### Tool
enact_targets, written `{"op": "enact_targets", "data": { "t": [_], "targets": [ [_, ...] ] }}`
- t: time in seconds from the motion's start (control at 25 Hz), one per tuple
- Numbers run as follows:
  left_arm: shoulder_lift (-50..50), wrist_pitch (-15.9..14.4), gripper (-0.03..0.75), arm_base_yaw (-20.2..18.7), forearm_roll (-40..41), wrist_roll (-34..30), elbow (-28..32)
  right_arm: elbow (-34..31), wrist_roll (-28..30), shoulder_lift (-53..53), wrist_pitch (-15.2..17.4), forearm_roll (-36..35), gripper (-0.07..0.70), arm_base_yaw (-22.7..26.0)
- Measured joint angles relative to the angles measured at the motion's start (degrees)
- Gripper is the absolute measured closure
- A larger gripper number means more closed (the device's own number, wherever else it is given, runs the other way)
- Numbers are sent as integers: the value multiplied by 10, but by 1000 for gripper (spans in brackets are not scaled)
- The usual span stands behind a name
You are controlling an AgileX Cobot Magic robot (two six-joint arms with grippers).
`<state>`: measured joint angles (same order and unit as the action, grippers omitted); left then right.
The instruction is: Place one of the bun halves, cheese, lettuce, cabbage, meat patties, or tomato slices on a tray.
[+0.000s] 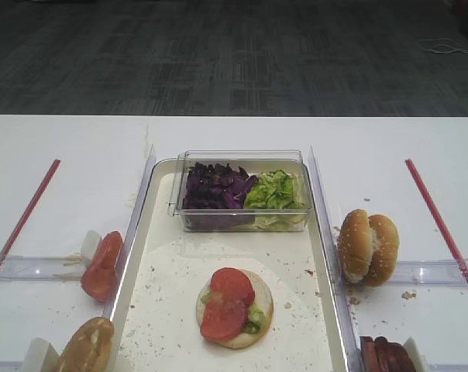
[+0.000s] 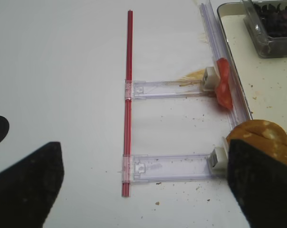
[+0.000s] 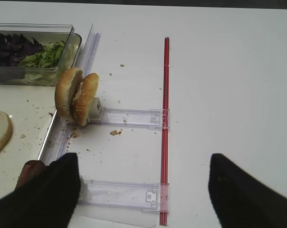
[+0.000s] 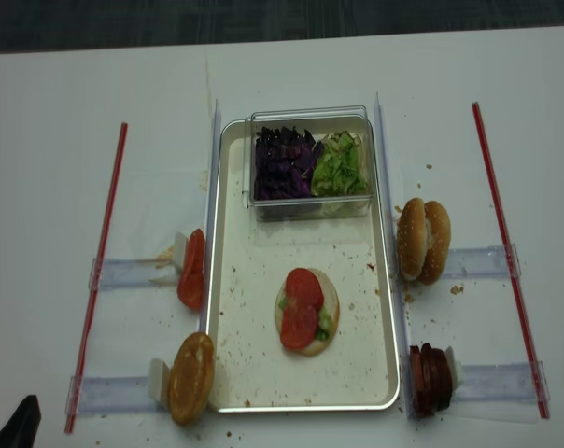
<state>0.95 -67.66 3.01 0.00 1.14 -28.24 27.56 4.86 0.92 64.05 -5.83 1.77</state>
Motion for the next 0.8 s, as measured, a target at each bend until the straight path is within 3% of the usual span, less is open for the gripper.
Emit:
{"op": "enact_targets", "data": {
  "t": [0.8],
  "targets": [
    [0,0,43,0,0,0,0,0,0,0,0,0,41,0]
  ]
}}
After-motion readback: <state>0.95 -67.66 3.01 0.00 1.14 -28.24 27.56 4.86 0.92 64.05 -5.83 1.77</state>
